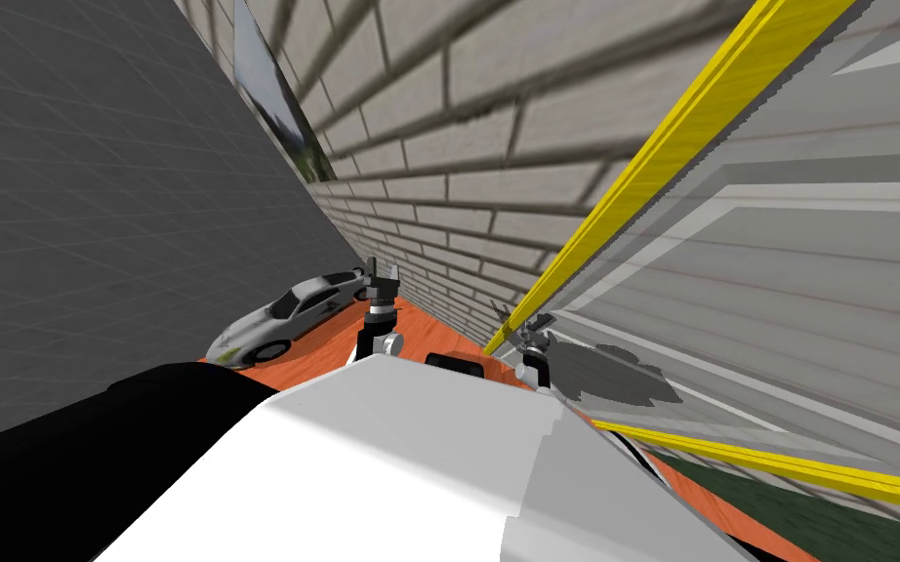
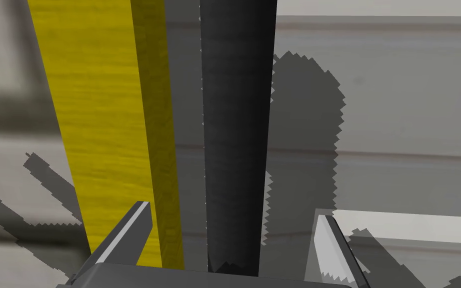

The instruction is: Pull the door open

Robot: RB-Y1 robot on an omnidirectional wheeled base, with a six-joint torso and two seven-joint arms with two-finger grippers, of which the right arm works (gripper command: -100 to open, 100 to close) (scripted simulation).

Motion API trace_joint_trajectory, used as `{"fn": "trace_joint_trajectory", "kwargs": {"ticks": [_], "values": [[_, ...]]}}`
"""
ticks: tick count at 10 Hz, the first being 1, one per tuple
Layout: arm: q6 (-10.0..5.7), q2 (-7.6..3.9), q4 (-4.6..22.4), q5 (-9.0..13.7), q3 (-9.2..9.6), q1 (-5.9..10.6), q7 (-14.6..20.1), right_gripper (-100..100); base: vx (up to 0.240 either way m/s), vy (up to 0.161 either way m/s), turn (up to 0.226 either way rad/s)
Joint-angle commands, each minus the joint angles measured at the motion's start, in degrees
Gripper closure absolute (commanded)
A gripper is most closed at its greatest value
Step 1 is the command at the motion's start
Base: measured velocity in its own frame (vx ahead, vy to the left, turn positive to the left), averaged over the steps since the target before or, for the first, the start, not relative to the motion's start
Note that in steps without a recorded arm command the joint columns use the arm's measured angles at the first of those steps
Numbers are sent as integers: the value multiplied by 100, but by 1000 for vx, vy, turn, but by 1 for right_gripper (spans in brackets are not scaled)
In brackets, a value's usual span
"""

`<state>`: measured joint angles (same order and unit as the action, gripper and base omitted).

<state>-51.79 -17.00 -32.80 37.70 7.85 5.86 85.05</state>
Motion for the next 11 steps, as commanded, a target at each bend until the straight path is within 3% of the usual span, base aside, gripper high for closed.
{"fn": "trace_joint_trajectory", "kwargs": {"ticks": [1,3,5,7,9,10,11], "values": [[63,16,-37,-17,-197,-7,-77,-100,-39,-31,151],[128,46,-82,-39,-386,-43,-152,-100,-32,-26,153],[128,46,-82,-39,-386,-43,-152,-100,-9,-8,22],[231,95,-153,-74,-686,-101,-272,-100,-38,-23,174],[286,121,-192,-93,-848,-132,-336,-100,-39,-26,165],[267,143,-173,-94,-765,-169,-312,-100,-26,-8,30],[267,143,-173,-94,-765,-169,-312,100,-6,14,-5]]}}
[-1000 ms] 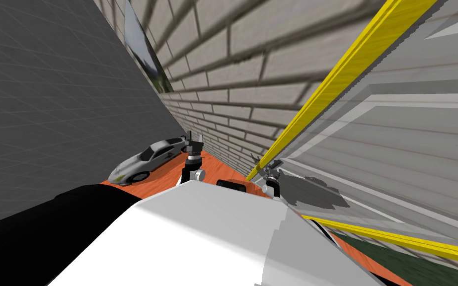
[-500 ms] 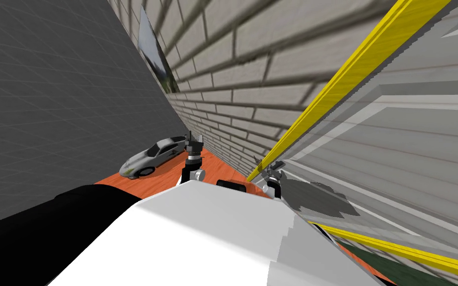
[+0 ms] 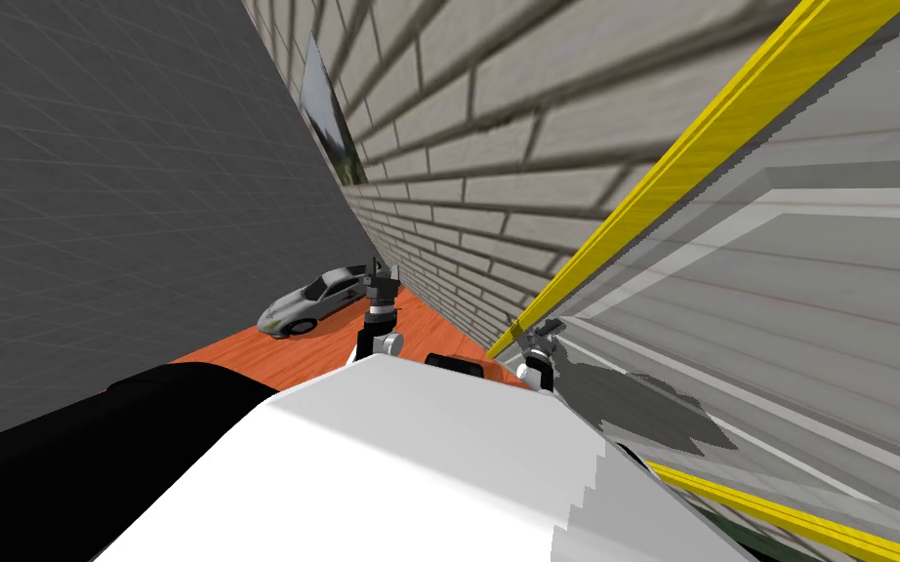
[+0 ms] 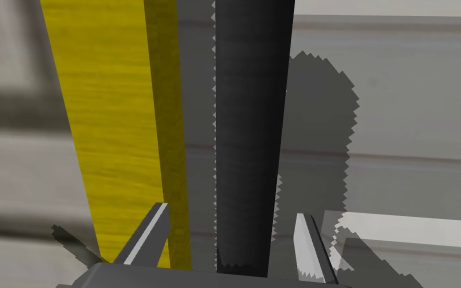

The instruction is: Pull the door open

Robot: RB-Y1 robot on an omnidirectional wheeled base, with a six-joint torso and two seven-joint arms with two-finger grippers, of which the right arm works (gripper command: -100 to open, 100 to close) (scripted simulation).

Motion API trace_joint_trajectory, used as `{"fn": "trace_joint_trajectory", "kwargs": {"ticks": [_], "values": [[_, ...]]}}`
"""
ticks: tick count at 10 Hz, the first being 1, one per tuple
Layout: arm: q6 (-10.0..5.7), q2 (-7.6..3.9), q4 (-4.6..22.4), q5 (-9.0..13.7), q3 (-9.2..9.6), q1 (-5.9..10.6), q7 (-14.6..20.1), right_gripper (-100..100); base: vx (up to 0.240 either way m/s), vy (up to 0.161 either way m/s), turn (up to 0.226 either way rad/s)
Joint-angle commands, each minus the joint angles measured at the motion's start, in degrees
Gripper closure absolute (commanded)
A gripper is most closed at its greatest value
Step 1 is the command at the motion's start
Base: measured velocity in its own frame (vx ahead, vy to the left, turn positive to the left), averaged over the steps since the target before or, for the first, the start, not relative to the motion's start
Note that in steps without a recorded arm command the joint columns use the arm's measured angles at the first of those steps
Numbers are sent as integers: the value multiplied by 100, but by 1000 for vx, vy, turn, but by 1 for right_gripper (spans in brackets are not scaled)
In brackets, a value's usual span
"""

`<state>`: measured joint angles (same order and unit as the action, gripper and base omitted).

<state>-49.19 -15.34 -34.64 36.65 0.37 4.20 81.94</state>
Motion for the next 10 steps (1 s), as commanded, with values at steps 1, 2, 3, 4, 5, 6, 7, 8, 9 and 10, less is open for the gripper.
{"fn": "trace_joint_trajectory", "kwargs": {"ticks": [1,2,3,4,5,6,7,8,9,10], "values": [[6,-23,10,11,-17,-4,-1,100,3,9,-49],[6,-23,10,11,-17,-4,-1,100,8,-1,-8],[6,-23,10,11,-17,-4,-1,100,0,0,0],[6,-23,10,11,-17,-4,-1,100,0,0,0],[6,-23,10,11,-17,-4,-1,100,0,0,0],[4,-46,-20,-40,67,-25,56,100,-115,-10,48],[10,-62,-38,-69,115,-30,90,100,-185,-28,77],[13,-71,-48,-85,141,-32,109,100,-193,-20,67],[20,-90,-71,-120,199,-38,150,100,-183,16,49],[28,-111,-94,-156,260,-43,194,100,-193,25,50]]}}
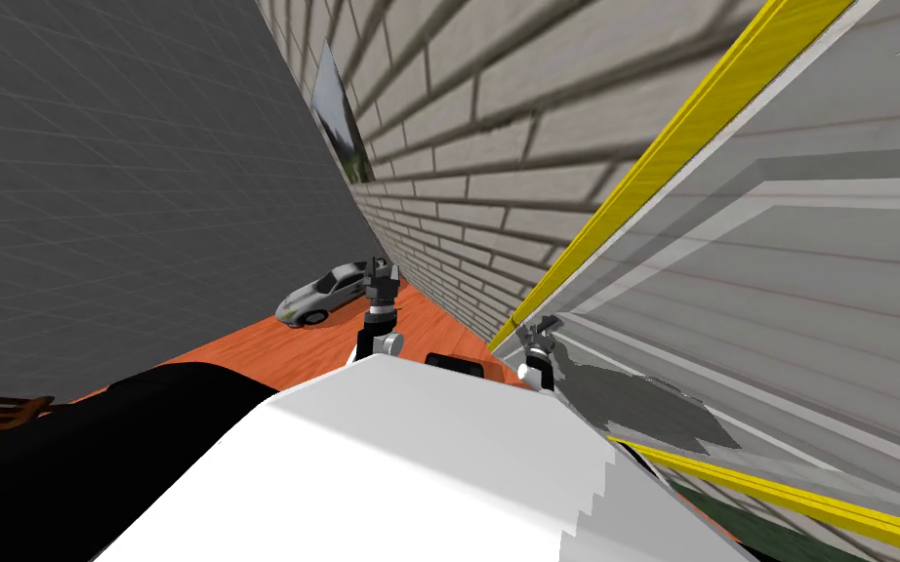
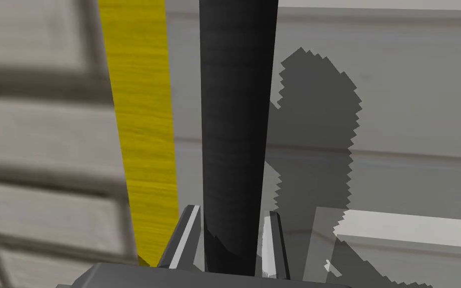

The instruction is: Pull the door open

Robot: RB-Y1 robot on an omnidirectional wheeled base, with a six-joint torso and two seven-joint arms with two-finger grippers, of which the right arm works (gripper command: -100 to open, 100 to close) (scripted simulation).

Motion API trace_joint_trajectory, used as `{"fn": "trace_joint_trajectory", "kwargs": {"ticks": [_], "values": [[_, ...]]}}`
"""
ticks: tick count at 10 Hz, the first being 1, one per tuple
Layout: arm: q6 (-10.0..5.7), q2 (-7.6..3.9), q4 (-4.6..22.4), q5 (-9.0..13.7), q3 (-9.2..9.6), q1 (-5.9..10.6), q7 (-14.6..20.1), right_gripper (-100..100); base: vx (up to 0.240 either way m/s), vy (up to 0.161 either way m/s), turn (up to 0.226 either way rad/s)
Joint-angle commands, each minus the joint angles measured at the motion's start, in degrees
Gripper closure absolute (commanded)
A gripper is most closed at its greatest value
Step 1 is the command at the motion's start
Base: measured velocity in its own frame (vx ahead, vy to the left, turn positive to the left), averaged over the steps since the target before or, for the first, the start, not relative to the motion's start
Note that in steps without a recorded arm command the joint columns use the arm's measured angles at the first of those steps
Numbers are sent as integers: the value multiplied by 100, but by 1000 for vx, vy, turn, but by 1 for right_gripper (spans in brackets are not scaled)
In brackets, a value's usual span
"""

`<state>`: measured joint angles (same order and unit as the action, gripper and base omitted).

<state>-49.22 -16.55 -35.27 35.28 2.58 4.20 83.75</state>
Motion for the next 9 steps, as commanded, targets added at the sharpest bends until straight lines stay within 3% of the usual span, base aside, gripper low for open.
{"fn": "trace_joint_trajectory", "kwargs": {"ticks": [1,5,6,9], "values": [[39,-10,-55,-57,101,-49,57,100,-193,15,54],[71,-99,-157,-217,365,-74,246,100,-233,-19,71],[68,-99,-170,-195,327,-80,222,100,-101,-4,24],[44,-203,-249,-318,571,-163,425,100,-207,-6,82]]}}
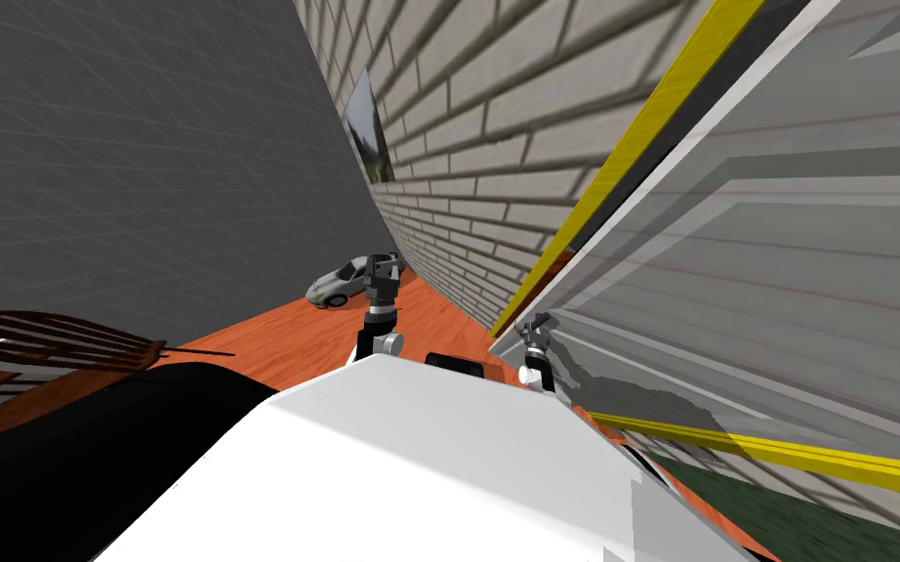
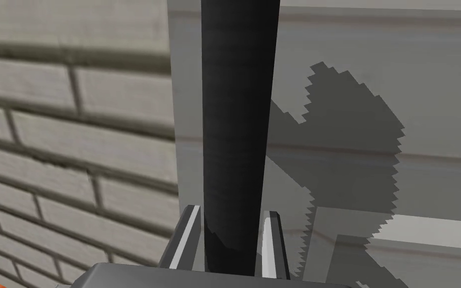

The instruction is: Pull the door open

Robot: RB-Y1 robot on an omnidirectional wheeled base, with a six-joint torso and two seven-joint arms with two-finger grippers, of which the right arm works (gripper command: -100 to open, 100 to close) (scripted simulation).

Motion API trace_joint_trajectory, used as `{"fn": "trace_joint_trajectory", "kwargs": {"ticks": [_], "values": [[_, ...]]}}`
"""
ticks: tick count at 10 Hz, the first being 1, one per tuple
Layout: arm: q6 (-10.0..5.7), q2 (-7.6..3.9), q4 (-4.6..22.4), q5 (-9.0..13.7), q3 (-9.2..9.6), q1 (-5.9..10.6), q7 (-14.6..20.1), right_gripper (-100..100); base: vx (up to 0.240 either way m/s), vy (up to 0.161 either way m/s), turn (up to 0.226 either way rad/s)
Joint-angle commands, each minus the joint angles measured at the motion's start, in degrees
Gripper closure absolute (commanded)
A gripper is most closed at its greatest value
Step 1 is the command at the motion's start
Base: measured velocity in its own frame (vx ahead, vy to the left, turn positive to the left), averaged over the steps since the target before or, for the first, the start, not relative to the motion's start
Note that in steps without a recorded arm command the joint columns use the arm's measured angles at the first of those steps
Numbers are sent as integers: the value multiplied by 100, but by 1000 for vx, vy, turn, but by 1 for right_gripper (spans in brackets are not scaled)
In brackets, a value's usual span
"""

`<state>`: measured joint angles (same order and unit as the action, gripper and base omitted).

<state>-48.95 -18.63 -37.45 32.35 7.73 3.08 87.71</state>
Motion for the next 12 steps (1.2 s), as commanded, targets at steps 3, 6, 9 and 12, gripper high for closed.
{"fn": "trace_joint_trajectory", "kwargs": {"ticks": [3,6,9,12], "values": [[-24,-113,-108,-142,287,-123,235,100,-234,-31,79],[-30,-166,-163,-184,365,-151,293,100,-185,-7,51],[-145,-329,-228,-314,630,-273,554,100,-199,-30,77],[-262,-495,-303,-436,877,-381,799,100,-230,-50,89]]}}
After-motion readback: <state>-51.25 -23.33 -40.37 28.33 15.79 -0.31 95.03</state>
